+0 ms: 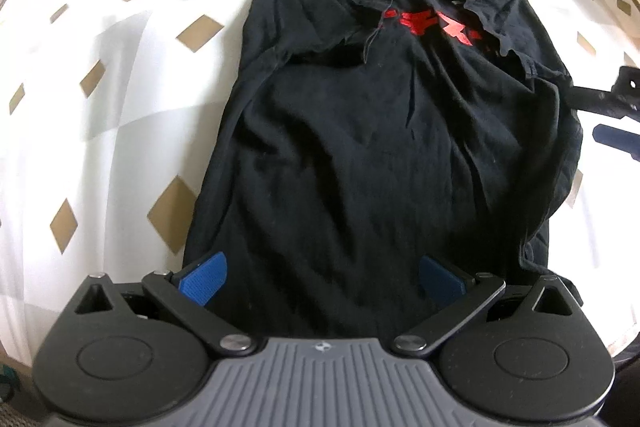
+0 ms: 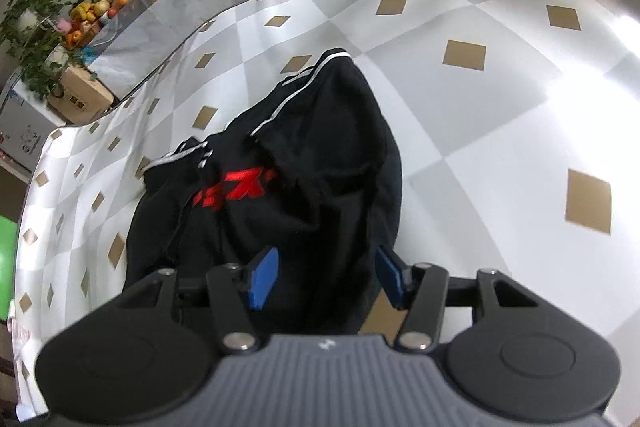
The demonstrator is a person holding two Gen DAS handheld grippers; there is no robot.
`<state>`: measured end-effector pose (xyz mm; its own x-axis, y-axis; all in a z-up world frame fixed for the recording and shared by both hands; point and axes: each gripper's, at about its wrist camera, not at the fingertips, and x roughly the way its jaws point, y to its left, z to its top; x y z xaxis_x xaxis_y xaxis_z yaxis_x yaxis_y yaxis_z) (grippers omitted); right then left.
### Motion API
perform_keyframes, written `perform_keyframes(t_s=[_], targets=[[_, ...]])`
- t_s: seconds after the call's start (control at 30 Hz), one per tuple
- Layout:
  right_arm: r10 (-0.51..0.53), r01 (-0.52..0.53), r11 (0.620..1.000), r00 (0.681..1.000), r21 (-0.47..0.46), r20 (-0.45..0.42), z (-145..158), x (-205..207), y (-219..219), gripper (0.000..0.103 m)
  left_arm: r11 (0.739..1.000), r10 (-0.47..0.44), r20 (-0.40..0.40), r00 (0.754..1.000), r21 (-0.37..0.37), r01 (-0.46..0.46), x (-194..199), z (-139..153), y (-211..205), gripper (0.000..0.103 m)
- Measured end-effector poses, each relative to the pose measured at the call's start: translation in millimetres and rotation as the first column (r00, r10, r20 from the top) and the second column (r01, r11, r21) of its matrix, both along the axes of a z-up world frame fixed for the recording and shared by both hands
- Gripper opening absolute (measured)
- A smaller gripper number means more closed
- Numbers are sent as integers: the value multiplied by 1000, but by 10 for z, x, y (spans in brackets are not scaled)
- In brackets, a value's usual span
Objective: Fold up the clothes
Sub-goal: 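Close the right tool on the hem end of the black shirt strip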
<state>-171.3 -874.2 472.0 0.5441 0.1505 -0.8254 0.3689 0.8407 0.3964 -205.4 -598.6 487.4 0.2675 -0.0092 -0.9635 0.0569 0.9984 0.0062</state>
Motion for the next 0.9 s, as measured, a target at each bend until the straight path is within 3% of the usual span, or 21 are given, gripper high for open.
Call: perform_keyframes(t_s=[0.27, 0.43, 0.8, 0.9], targets=[[-88, 90, 995, 995, 34, -49, -169, 339, -326, 53, 999, -27, 1, 1000, 38, 27, 383, -68, 82, 103], [-145, 152, 983, 987, 101, -71, -342, 454, -498, 53, 1000, 4, -17, 1000, 11, -4, 569, -170, 159, 103], [-141, 144, 985, 989, 93, -40, -469, 651, -451, 53, 1000, 5, -50, 999, -7, -5, 782, -342, 163, 103], [-134, 136, 988, 991, 69, -26, -462, 678, -420, 43, 1000, 15, -54, 998, -5, -15, 837, -370, 186, 103]])
